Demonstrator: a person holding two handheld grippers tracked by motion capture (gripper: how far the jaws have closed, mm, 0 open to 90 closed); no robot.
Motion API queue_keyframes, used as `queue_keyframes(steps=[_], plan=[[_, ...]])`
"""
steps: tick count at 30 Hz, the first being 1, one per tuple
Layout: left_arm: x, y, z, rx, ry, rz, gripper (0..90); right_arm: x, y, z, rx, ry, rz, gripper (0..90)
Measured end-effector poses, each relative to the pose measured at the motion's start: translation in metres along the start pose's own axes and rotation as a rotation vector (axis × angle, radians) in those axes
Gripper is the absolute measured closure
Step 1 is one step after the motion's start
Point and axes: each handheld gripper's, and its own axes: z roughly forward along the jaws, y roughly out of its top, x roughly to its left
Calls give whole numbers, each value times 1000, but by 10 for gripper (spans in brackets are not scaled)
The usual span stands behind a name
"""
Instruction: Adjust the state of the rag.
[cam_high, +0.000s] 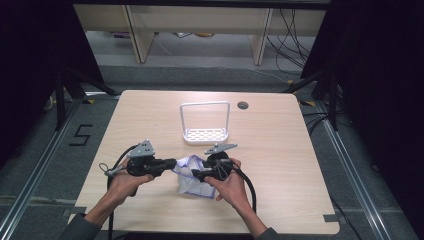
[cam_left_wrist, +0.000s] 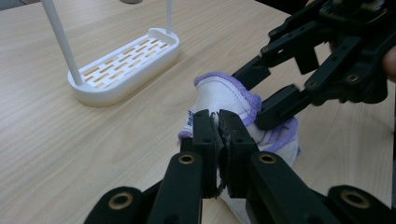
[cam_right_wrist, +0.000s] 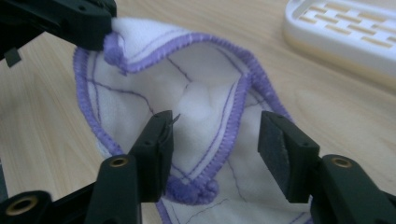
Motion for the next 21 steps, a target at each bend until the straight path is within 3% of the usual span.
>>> queue_keyframes(steps=[3,5,9,12,13,15,17,19,21], plan=[[0,0,1,-3,-10,5,856,1,-1,6,17,32,-73,796],[0,1,0,-10,-7,2,856,1,-1,4,-13,37,-137,876],[1,4,-2,-31,-3,-8,856,1,6,-14,-39,16,-154,887],[3,11,-6,-61,7,-18,857,-1,16,-30,-97,7,-185,889],[4,14,-8,-79,12,-30,858,-1,25,-43,-115,-12,-191,889],[6,23,-11,-113,22,-34,857,-1,29,-48,-125,-19,-192,889],[7,33,-14,-156,26,-45,858,0,42,-65,-156,-39,-225,890],[7,40,-20,-188,31,-51,858,2,53,-82,-173,-61,-217,890],[6,42,-25,-214,22,-53,858,0,61,-96,-195,-85,-251,890]])
